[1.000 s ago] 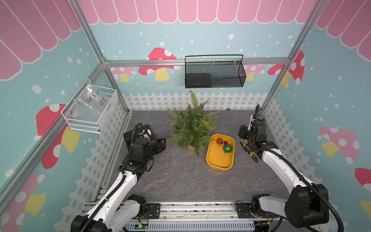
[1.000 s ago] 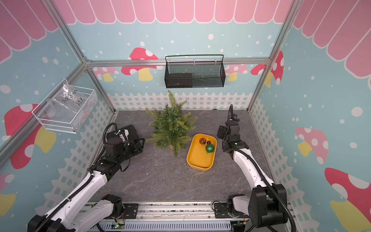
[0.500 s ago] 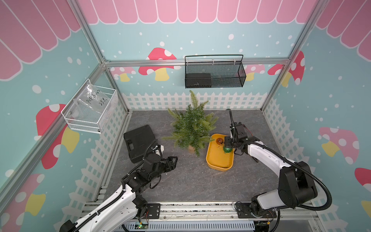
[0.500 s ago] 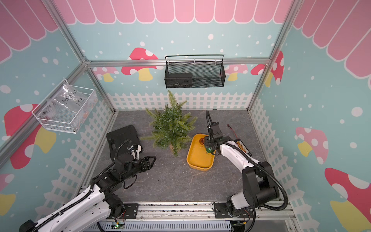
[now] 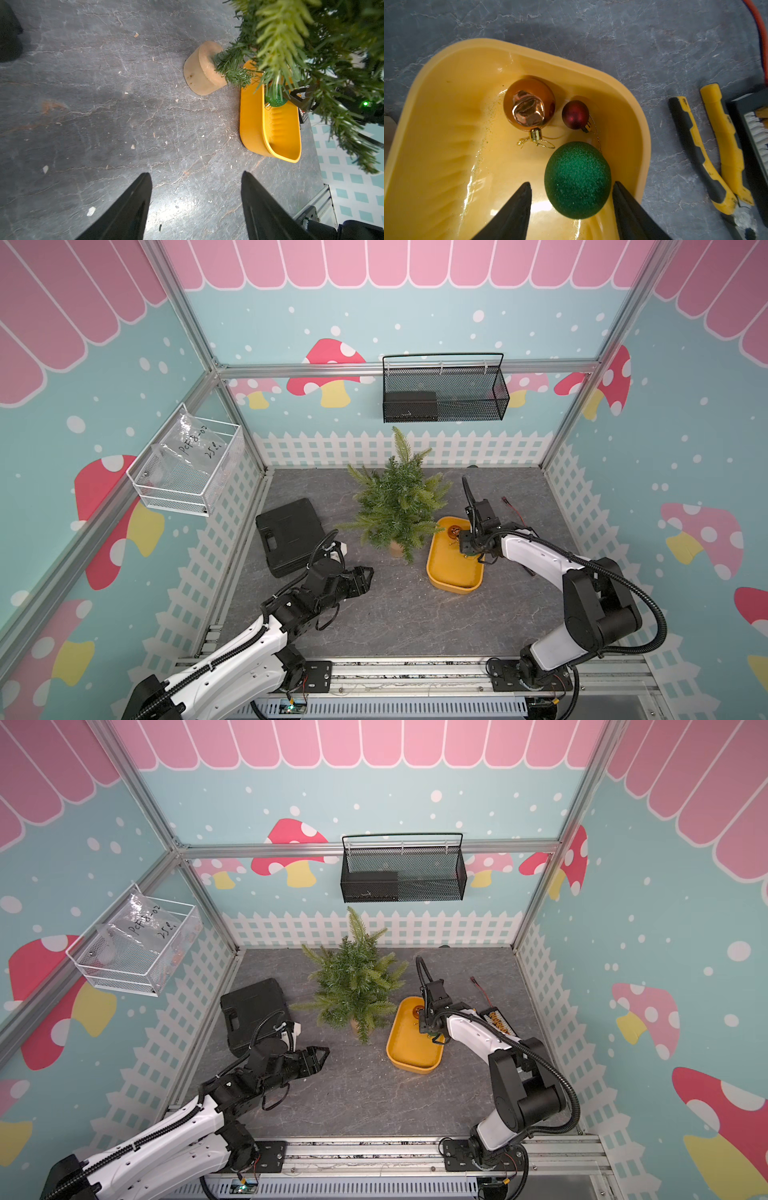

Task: Decorate the small christmas tree with ornaments
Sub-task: Pick up an ornament from the container.

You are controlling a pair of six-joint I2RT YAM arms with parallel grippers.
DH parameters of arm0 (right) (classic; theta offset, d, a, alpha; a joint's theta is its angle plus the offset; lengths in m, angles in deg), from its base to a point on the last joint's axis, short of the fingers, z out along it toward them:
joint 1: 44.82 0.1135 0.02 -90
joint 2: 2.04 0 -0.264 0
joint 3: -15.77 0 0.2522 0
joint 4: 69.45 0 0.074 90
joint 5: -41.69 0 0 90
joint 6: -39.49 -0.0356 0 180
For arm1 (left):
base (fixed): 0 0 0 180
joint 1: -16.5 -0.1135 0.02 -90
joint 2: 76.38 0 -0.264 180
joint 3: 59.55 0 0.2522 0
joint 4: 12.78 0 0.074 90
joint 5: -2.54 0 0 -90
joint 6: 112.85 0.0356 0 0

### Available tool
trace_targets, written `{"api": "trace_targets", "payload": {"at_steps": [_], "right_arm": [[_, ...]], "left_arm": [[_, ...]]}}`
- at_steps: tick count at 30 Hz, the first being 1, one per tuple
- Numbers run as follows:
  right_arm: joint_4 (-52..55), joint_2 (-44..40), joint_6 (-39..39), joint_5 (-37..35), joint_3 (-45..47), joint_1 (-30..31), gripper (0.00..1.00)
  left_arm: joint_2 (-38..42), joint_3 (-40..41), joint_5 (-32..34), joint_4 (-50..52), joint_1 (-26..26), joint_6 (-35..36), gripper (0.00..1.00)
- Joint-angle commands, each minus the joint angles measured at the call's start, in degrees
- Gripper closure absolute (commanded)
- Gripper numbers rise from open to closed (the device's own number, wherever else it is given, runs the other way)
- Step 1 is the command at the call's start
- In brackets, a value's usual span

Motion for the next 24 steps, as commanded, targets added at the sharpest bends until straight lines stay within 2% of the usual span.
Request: {"api": "trace_targets", "payload": {"at_steps": [1,24], "right_arm": [[-0.54,1.49,-1.12,-1.9,-0.02,0.8,0.35],[-6.61,9.99,-2.52,-2.57,-4.3,1.06,0.32]], "left_arm": [[0.14,0.76,1.43,-0.94,0.33,-1.46,0.3],[-0.38,0.95,2.1,-1.25,1.11,-2.24,0.3]]}}
